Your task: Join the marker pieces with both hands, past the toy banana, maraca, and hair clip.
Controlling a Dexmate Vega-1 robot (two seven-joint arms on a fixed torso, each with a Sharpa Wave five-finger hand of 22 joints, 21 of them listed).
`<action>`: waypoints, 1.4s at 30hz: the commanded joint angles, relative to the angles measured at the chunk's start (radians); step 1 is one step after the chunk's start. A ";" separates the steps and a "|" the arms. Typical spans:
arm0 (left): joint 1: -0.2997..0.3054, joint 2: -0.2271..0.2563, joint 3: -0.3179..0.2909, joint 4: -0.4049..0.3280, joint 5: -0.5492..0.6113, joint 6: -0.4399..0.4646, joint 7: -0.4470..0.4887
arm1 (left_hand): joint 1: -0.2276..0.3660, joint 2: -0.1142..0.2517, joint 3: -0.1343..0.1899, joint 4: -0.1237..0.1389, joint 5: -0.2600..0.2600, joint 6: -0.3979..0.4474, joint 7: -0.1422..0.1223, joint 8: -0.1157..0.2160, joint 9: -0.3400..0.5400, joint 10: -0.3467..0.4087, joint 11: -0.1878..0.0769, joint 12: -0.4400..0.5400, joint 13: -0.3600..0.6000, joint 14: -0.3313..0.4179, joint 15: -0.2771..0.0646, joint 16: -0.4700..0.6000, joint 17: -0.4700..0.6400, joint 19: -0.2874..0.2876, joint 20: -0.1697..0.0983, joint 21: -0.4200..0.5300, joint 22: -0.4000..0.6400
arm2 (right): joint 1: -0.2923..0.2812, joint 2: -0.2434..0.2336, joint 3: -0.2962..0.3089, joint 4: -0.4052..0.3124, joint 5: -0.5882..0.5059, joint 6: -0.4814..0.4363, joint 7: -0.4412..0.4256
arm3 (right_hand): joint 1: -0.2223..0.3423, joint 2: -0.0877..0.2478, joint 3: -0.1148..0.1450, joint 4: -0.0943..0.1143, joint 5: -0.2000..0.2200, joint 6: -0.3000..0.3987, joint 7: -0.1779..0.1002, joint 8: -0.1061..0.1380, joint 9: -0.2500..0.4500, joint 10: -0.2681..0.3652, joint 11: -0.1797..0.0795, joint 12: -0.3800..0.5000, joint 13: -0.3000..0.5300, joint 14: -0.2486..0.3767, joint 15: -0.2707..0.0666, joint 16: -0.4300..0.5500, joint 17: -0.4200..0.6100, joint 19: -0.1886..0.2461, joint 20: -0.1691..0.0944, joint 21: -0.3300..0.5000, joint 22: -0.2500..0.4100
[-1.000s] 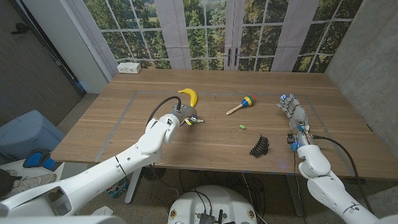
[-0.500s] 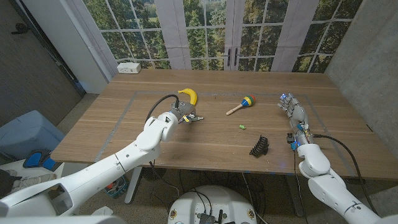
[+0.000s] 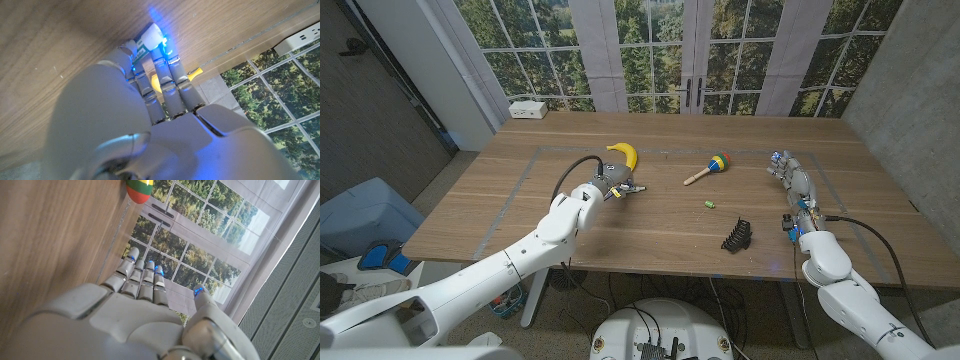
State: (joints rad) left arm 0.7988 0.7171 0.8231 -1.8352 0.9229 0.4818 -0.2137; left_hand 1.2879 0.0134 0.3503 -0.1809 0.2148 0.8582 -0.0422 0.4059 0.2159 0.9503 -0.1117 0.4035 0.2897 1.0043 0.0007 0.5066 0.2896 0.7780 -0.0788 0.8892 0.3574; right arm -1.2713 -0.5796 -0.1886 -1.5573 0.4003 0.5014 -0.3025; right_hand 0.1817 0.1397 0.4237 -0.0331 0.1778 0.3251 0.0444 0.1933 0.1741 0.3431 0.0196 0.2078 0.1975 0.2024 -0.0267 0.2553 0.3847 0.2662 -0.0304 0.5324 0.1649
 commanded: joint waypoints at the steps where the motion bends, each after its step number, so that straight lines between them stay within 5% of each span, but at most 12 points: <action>1: 0.047 0.011 -0.041 0.089 -0.128 -0.063 0.260 | 0.059 0.026 -0.012 0.003 0.024 0.196 0.058 0.040 0.017 0.195 -0.066 0.037 0.051 0.203 -0.241 0.069 0.139 0.013 -0.093 0.097 0.088 | -0.003 -0.007 0.000 -0.015 -0.025 -0.016 -0.020 | -0.006 -0.001 0.002 -0.007 0.004 0.011 0.003 0.004 0.006 0.008 0.001 0.003 0.005 0.010 -0.002 0.005 0.001 0.007 0.000 -0.003 0.003; 10: 0.079 0.020 -0.095 0.047 -0.204 -0.108 0.426 | 0.036 -0.005 -0.011 0.022 0.152 0.181 0.027 0.079 0.088 0.209 -0.072 0.039 0.116 0.218 -0.238 0.083 0.217 -0.038 -0.089 0.172 0.092 | -0.006 -0.017 -0.003 -0.039 -0.037 -0.033 -0.023 | 0.000 -0.002 0.004 -0.014 0.004 0.013 0.003 0.003 0.006 0.008 0.002 0.002 0.005 0.012 0.001 0.004 -0.003 0.012 0.001 -0.007 0.003; 11: 0.076 0.023 -0.094 0.040 -0.200 -0.104 0.425 | 0.023 -0.012 -0.005 0.027 0.198 0.175 0.025 0.092 0.112 0.206 -0.077 0.039 0.142 0.216 -0.237 0.084 0.244 -0.048 -0.089 0.187 0.082 | -0.007 -0.019 -0.002 -0.046 -0.037 -0.041 -0.025 | 0.006 -0.003 0.007 -0.020 0.005 0.013 0.005 0.003 0.006 0.008 0.003 0.002 0.005 0.014 0.003 0.003 -0.006 0.013 0.002 -0.009 0.003; 12: 0.073 0.024 -0.093 0.035 -0.193 -0.100 0.430 | -0.014 -0.029 0.012 0.037 0.304 0.164 0.013 0.125 0.167 0.209 -0.076 0.042 0.208 0.212 -0.236 0.082 0.307 -0.055 -0.094 0.224 0.051 | -0.009 -0.020 -0.002 -0.052 -0.037 -0.047 -0.028 | 0.013 -0.004 0.010 -0.026 0.005 0.013 0.004 0.003 0.006 0.009 0.001 0.001 0.005 0.014 0.003 0.001 -0.009 0.014 0.001 -0.011 0.003; 14: 0.067 0.030 -0.091 0.025 -0.185 -0.097 0.429 | -0.019 -0.034 0.025 0.036 0.346 0.164 0.009 0.126 0.168 0.211 -0.082 0.040 0.235 0.211 -0.236 0.078 0.333 -0.068 -0.089 0.240 0.037 | -0.013 -0.026 -0.002 -0.065 -0.046 -0.061 -0.034 | 0.045 -0.010 0.023 -0.057 0.005 0.013 0.004 0.001 0.005 0.010 0.002 0.000 0.004 0.024 0.006 -0.001 -0.022 0.021 0.007 -0.018 0.003; 18: 0.053 0.041 -0.093 0.015 -0.180 -0.103 0.425 | -0.031 -0.037 0.033 0.040 0.370 0.158 0.007 0.127 0.171 0.217 -0.085 0.042 0.255 0.211 -0.235 0.076 0.349 -0.073 -0.088 0.249 0.024 | -0.027 -0.043 -0.001 -0.106 -0.077 -0.108 -0.062 | 0.130 -0.018 0.051 -0.128 0.008 0.019 0.010 0.003 0.006 0.032 0.018 0.004 0.005 0.080 0.017 0.013 -0.040 0.062 0.028 -0.024 0.006; 20: 0.049 0.045 -0.098 0.012 -0.186 -0.111 0.427 | -0.033 -0.036 0.035 0.040 0.374 0.152 0.005 0.125 0.170 0.217 -0.086 0.042 0.261 0.209 -0.236 0.074 0.354 -0.079 -0.090 0.253 0.023 | -0.044 -0.057 0.002 -0.149 -0.115 -0.164 -0.101 | 0.174 -0.019 0.062 -0.144 0.014 0.049 0.015 0.014 0.008 0.070 0.019 0.019 0.012 0.135 0.017 0.040 -0.035 0.081 0.055 -0.026 0.011; 25: 0.046 0.049 -0.110 0.010 -0.193 -0.128 0.452 | -0.032 -0.033 0.038 0.038 0.379 0.146 0.003 0.121 0.167 0.210 -0.085 0.038 0.272 0.202 -0.236 0.070 0.363 -0.091 -0.094 0.263 0.022 | -0.085 -0.099 0.005 -0.272 -0.216 -0.352 -0.196 | 0.251 -0.031 0.067 -0.151 0.020 0.098 0.016 0.033 0.014 0.123 0.006 0.047 0.043 0.214 -0.003 0.097 -0.001 0.110 0.082 -0.020 0.022; 42: 0.057 0.042 -0.168 0.015 -0.310 -0.175 0.488 | -0.037 -0.036 0.047 0.036 0.392 0.146 0.007 0.121 0.164 0.212 -0.087 0.036 0.296 0.196 -0.236 0.062 0.381 -0.101 -0.094 0.281 0.010 | -0.115 -0.176 -0.061 -0.527 -0.427 -0.857 -0.309 | 0.387 -0.092 0.053 -0.156 0.007 0.192 -0.022 0.071 0.024 0.149 -0.041 0.072 0.087 0.205 -0.049 0.148 0.071 0.111 0.097 -0.018 0.029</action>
State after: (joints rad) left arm 0.8517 0.7589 0.6881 -1.8184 0.6763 0.3305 0.2516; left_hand 1.2562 -0.0383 0.3794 -0.1510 0.5996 0.9547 -0.0176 0.5225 0.2147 1.0469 -0.0876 0.4415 0.3398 1.0217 0.0174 0.5679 0.3767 0.6771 -0.0642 1.1634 0.3670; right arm -1.3735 -0.7099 -0.2059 -1.9388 0.0899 -0.0718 -0.5494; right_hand 0.5485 0.0496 0.4816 -0.1905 0.1895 0.5006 0.0225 0.2554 0.1933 0.4841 -0.0149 0.2702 0.2774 0.4092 -0.0413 0.3928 0.4454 0.3783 0.0612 0.5103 0.1887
